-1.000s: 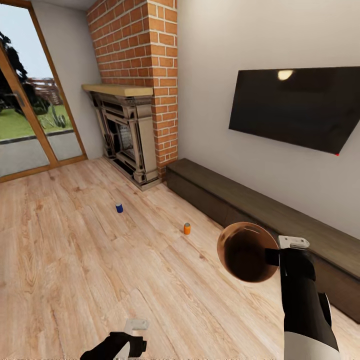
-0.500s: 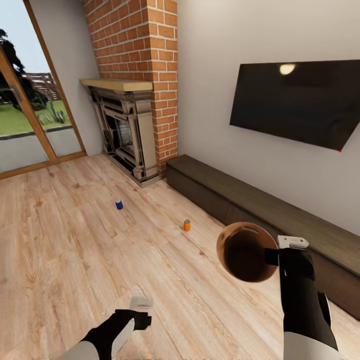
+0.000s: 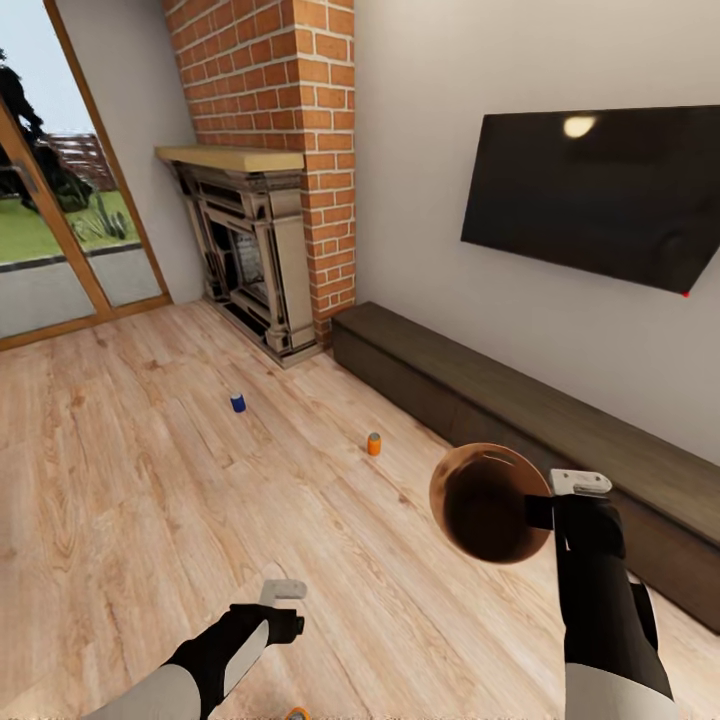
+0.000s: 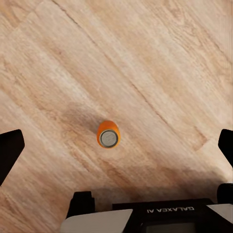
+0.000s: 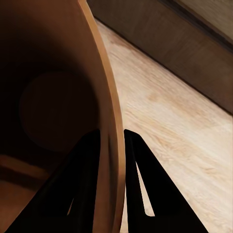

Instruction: Put the three can of soda from the living room inside the tash can in the kitchen.

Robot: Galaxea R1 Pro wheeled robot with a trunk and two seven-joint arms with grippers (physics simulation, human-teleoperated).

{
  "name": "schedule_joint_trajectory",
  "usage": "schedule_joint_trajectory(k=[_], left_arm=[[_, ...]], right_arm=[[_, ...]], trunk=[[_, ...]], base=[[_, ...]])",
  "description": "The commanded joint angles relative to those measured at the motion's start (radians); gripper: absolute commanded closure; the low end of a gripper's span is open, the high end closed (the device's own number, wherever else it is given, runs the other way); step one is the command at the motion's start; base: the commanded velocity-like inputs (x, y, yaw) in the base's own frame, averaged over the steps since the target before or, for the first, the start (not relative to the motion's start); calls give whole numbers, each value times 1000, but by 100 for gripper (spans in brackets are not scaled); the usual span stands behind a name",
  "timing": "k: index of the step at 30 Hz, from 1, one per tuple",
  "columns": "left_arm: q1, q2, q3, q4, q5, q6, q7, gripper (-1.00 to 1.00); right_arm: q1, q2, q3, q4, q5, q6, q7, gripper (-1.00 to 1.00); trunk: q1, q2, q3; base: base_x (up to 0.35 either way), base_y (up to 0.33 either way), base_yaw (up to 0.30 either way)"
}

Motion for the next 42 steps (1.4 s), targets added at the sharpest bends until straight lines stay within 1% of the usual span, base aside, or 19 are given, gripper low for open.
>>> schedule_joint_trajectory(k=[1, 12, 32, 42], left_arm=[[0, 0, 0, 0, 0, 0, -3, -100], [0, 0, 0, 1, -1, -3, -17, -100], [0, 0, -3, 0, -4, -11, -16, -100], [0, -3, -3, 0, -7, -13, -12, -100]], right_arm=[[0, 0, 1, 0, -5, 0, 4, 100], [0, 0, 3, 0, -5, 0, 4, 100], [0, 0, 7, 0, -6, 0, 4, 100], [0, 0, 8, 0, -6, 0, 4, 100]], trunk=[[0, 0, -1], [0, 0, -19], [0, 0, -50], [0, 0, -54]], base=[[0, 0, 0], [0, 0, 0], [0, 0, 0], [0, 0, 0]])
